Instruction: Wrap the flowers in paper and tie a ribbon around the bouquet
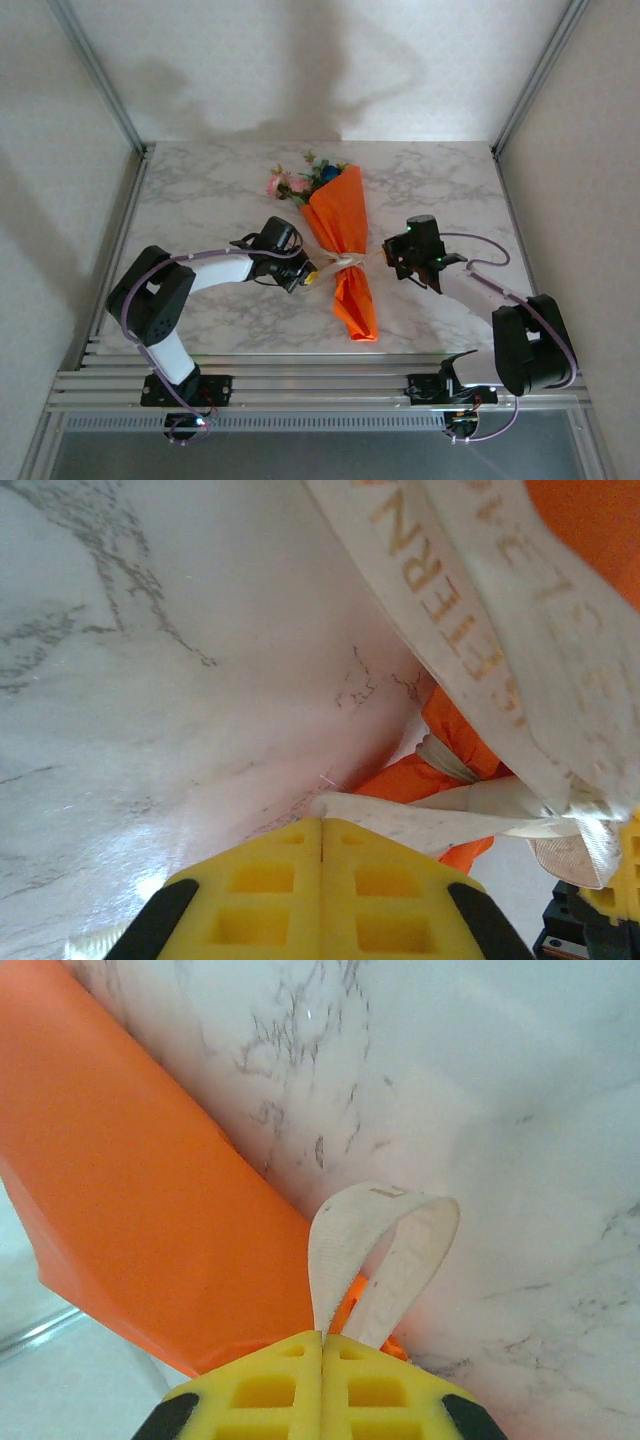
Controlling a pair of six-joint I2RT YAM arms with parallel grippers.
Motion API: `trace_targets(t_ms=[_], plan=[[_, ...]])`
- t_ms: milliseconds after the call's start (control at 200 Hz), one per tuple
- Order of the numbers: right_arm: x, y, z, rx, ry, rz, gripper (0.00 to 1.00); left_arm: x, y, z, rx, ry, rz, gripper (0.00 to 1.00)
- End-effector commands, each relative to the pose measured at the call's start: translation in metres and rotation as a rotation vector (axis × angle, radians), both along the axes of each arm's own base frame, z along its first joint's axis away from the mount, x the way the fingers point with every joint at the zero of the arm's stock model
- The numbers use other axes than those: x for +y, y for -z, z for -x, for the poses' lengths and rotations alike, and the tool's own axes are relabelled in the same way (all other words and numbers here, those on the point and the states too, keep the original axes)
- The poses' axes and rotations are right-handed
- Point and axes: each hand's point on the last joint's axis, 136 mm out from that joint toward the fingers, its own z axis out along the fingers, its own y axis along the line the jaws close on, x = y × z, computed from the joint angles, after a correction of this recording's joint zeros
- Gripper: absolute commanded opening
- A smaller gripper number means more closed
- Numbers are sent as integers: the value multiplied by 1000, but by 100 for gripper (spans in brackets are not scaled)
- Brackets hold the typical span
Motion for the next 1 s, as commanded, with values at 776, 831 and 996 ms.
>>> trace_targets(t_ms=[776,831,996], plan=[[-23,5,-4,-1,-10,37,0,24,4,17,31,-39,-48,11],[-22,6,-2,1,-14,37,0,23,-2,14,17,-52,-39,19],[-24,7,2,4,-16,43,0,36,-30,3,-19,-148,-31,43]])
